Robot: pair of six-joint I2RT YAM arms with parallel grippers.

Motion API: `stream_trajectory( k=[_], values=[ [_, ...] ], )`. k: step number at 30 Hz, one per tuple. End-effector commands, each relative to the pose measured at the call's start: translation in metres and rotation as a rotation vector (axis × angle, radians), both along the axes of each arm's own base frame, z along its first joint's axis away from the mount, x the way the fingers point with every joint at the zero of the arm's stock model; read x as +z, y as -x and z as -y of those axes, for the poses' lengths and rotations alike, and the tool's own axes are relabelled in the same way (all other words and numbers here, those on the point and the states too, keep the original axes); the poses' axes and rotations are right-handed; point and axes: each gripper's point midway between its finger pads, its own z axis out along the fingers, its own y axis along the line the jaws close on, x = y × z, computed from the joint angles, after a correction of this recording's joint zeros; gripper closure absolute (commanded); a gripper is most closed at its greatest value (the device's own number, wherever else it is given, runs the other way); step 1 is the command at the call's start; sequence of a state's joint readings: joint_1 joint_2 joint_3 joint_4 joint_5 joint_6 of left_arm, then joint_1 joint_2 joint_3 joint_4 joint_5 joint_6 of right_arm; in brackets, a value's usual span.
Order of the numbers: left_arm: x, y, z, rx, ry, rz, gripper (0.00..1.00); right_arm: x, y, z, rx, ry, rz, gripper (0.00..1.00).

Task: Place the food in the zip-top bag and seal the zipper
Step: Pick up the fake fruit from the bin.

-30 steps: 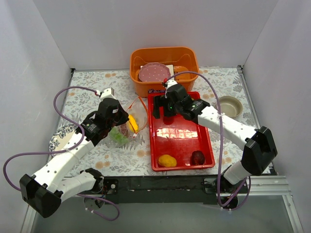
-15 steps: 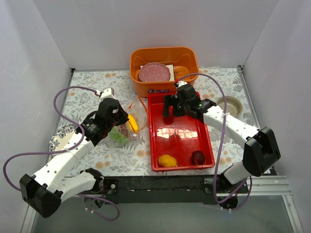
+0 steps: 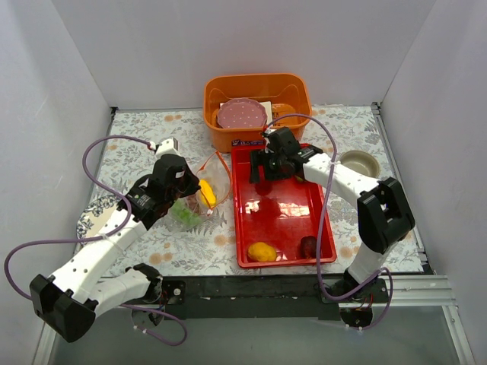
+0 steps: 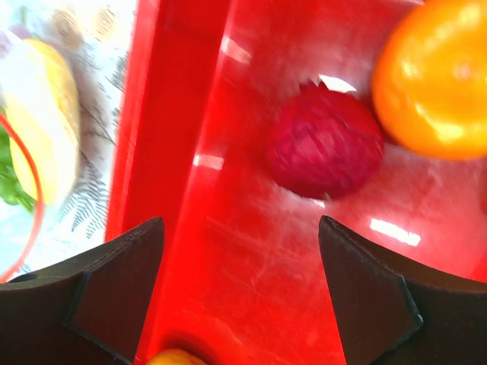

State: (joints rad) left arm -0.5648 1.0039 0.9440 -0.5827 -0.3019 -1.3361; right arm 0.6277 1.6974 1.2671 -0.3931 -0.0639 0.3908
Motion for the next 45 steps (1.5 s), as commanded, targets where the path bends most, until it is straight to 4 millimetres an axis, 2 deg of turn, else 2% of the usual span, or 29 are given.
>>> stream_trajectory(
  k=[1, 5, 10, 22, 24, 26, 28, 32, 35, 37, 38, 39, 41, 45],
  values=[
    [0.016, 0.003, -0.007, 0.022, 0.016, 0.04, 1.0, 0.021, -0.016, -0.016, 0.051, -0.032, 0.034, 0.11],
    [0.015, 0.005, -0.008, 0.018, 0.013, 0.031, 1.0, 0.028, -0.021, -0.027, 0.078, -0.077, 0.058, 0.12],
    [0.012, 0.006, -0.008, 0.019, 0.014, 0.02, 1.0, 0.025, -0.032, -0.03, 0.074, -0.052, 0.066, 0.12],
    [0.013, 0.007, -0.003, 0.045, 0.079, 0.008, 1.0, -0.003, -0.041, -0.045, 0.122, -0.044, 0.026, 0.12],
    [0.01, 0.008, -0.003, 0.038, 0.073, 0.002, 1.0, -0.009, -0.043, -0.039, 0.104, -0.008, 0.024, 0.12],
    [0.008, 0.01, -0.005, 0.036, 0.06, -0.001, 1.0, -0.006, -0.048, -0.032, 0.078, 0.025, 0.047, 0.12],
    [0.007, 0.01, -0.006, 0.033, 0.052, -0.001, 1.0, -0.009, -0.049, -0.019, 0.039, 0.074, 0.065, 0.11],
    [0.004, 0.008, -0.003, 0.023, 0.047, -0.006, 1.0, 0.012, -0.048, -0.01, 0.031, 0.075, 0.138, 0.1],
    [0.005, 0.007, -0.001, 0.014, 0.049, -0.004, 1.0, 0.031, -0.049, -0.012, 0.032, 0.015, 0.22, 0.08],
    [0.005, 0.005, 0.0, 0.009, 0.045, -0.003, 1.0, 0.035, -0.054, -0.005, -0.001, 0.041, 0.24, 0.06],
    [0.005, 0.005, 0.0, 0.011, 0.044, -0.003, 1.0, 0.029, -0.052, 0.001, -0.011, 0.079, 0.212, 0.06],
    [0.007, 0.005, 0.0, 0.009, 0.046, 0.0, 1.0, 0.033, -0.055, 0.004, -0.03, 0.098, 0.215, 0.06],
    [0.007, 0.005, 0.0, 0.011, 0.046, 0.001, 1.0, 0.027, -0.056, 0.013, -0.056, 0.143, 0.208, 0.06],
    [0.006, 0.007, -0.002, 0.011, 0.039, -0.001, 1.0, 0.012, -0.047, 0.029, -0.086, 0.198, 0.181, 0.06]
  ],
)
